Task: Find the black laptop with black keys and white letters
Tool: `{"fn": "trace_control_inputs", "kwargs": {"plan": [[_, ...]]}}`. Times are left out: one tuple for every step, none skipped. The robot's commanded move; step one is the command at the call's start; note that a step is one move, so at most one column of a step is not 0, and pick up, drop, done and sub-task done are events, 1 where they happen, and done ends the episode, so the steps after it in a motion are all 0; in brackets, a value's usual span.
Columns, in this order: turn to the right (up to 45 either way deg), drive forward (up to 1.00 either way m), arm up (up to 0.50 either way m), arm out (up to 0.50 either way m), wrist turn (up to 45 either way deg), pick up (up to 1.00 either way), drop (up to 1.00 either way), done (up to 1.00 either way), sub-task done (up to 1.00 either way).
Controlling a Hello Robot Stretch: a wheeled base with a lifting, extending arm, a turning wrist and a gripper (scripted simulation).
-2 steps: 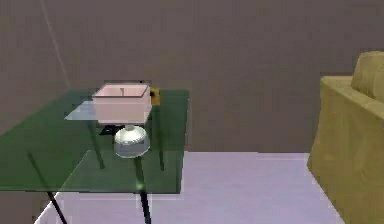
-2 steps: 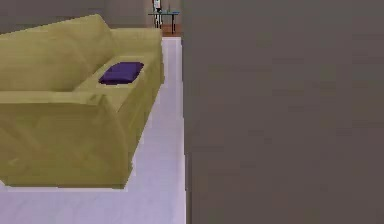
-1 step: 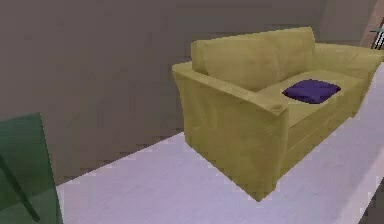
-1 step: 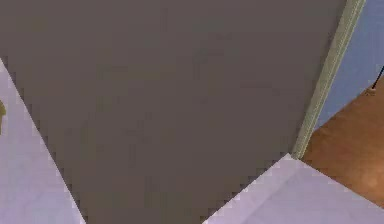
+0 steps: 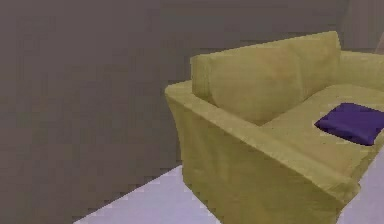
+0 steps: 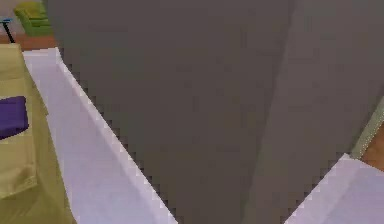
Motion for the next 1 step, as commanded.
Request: {"fn": "trace_control_inputs", "kwargs": {"plan": [[-45.0, 0.0, 0.0, 0.0, 0.0, 0.0, 0.0, 0.0, 0.0]]}}
